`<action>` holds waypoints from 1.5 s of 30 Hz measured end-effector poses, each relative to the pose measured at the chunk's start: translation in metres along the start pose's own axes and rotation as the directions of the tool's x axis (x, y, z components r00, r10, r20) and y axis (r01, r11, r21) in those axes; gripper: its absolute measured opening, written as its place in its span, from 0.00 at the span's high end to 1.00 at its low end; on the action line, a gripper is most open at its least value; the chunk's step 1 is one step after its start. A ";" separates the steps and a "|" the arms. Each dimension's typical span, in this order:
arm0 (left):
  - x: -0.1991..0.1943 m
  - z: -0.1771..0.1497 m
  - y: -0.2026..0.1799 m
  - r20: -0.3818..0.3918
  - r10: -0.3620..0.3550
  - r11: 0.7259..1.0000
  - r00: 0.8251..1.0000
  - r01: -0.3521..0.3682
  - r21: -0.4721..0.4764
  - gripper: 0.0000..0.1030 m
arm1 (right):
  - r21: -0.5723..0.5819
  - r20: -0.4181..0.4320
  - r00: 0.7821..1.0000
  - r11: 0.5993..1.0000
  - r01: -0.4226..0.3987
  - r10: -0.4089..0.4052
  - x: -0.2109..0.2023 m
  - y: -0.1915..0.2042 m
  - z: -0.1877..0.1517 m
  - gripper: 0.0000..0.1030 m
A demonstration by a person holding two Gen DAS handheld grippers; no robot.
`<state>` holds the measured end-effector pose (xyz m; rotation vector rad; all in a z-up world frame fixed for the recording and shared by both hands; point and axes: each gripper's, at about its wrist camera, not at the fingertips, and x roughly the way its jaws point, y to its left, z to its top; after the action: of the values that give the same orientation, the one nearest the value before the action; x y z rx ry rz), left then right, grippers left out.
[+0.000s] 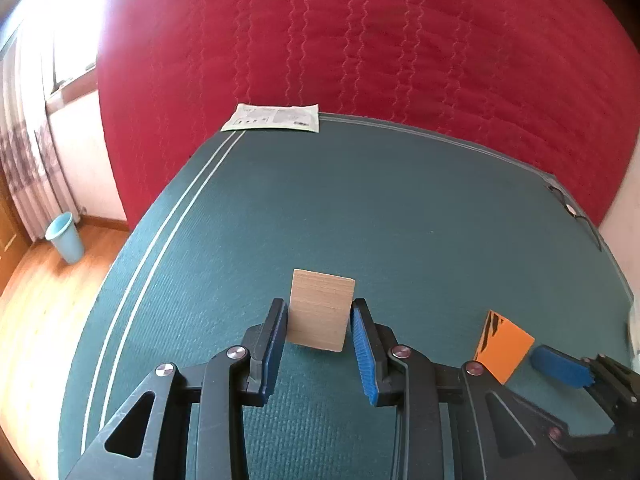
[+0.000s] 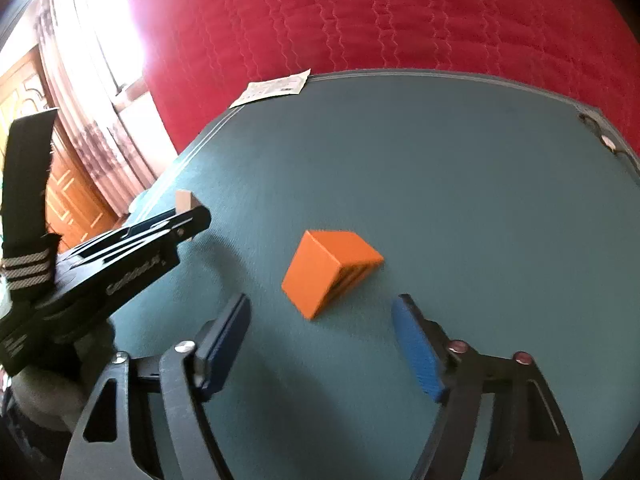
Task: Organize rigid objects
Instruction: 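Close the right tool on the second orange block while the left tool holds the beige block, then drop the orange block into the clear bowl with the right tool while the left holds the beige block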
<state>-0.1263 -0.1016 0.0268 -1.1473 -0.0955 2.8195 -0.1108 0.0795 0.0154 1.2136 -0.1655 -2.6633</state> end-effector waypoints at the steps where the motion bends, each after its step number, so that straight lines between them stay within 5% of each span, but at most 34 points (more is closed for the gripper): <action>1: 0.000 0.000 0.001 -0.001 0.001 1.000 1.000 -0.001 -0.006 0.67 | -0.016 0.008 1.000 1.000 0.013 -0.013 0.004 0.004 0.003 0.36; 11: 0.001 0.000 0.003 -0.003 0.004 1.000 1.000 -0.004 -0.018 0.67 | -0.063 0.034 0.993 0.991 0.117 -0.115 0.024 0.019 0.019 0.52; 23: -0.002 -0.003 0.001 0.003 0.001 1.000 1.000 -0.001 -0.003 0.67 | -0.069 0.038 0.989 0.987 0.144 -0.142 0.019 0.013 0.016 0.69; 45: -0.011 -0.011 -0.025 0.019 -0.038 0.996 0.999 0.036 0.078 0.67 | 0.058 0.058 0.989 0.989 0.133 -0.137 -0.041 -0.027 -0.022 0.70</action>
<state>-0.1087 -0.0777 0.0289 -1.0888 -0.0081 2.7766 -0.0715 0.1148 0.0258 1.1994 -0.1718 -2.8325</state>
